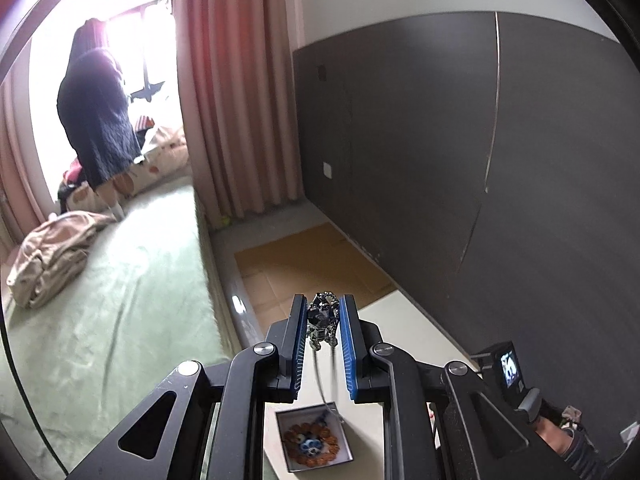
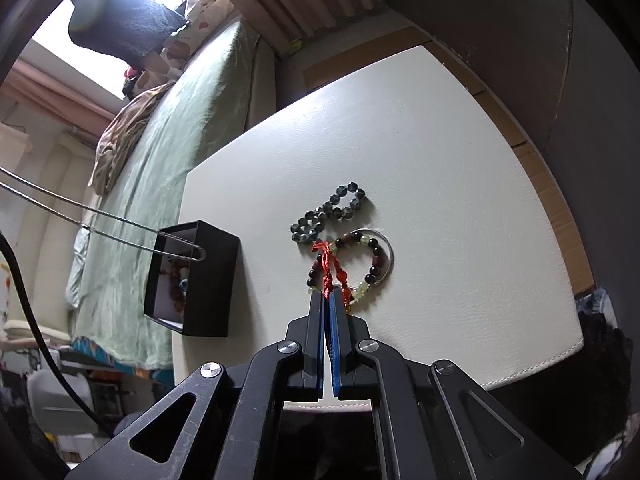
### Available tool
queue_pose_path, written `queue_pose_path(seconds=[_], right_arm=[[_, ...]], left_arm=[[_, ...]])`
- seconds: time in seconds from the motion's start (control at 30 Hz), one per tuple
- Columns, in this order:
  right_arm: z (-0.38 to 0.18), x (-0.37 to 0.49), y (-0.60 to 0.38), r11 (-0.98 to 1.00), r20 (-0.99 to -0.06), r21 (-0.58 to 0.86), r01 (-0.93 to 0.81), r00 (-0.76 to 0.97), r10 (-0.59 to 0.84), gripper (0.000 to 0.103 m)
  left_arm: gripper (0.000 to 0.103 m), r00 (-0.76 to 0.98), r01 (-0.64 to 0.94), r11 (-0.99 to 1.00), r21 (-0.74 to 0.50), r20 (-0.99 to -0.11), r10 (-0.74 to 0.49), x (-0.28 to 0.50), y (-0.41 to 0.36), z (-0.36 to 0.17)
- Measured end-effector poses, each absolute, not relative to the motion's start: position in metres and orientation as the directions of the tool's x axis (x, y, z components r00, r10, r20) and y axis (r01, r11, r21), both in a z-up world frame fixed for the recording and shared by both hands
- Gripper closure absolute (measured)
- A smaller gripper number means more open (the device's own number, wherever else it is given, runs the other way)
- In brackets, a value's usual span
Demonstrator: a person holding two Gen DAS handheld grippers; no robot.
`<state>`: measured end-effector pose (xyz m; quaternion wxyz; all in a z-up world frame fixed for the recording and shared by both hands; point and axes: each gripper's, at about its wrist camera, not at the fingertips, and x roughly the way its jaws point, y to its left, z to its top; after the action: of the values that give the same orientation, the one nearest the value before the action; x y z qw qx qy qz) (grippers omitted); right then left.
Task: Organize jewelry
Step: 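Lift the silver chain pendant with the left gripper while the right grasps the red-string bracelet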
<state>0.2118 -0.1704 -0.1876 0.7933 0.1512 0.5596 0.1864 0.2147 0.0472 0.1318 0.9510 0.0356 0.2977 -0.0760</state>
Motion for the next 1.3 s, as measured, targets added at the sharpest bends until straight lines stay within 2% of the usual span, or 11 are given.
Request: queue_pose_path(seconds=[0.3, 0.8, 1.3], right_arm=[[-0.187, 0.211, -0.166, 0.882, -0.83, 0.45, -0.135, 0.3, 0.47, 0.099], [-0.186, 0.21, -0.162, 0.883, -0.832, 0.447, -0.143, 0.295, 0.47, 0.099], [-0.183, 0.209, -0.156, 0.884, -0.83, 0.44, -0.159, 0.304, 0.468, 0.099]], left_arm=[[0.086, 0.825, 0.144, 0.988, 0.045, -0.557, -0.095, 0.215, 0.05, 0.134], [0.086, 0.785, 0.144, 0.989, 0.009, -0.61, -0.109, 0.232, 0.053, 0.102], [0.086, 0.679, 0.162, 0.98, -0.114, -0.708, -0.194, 0.259, 0.055, 0.015]])
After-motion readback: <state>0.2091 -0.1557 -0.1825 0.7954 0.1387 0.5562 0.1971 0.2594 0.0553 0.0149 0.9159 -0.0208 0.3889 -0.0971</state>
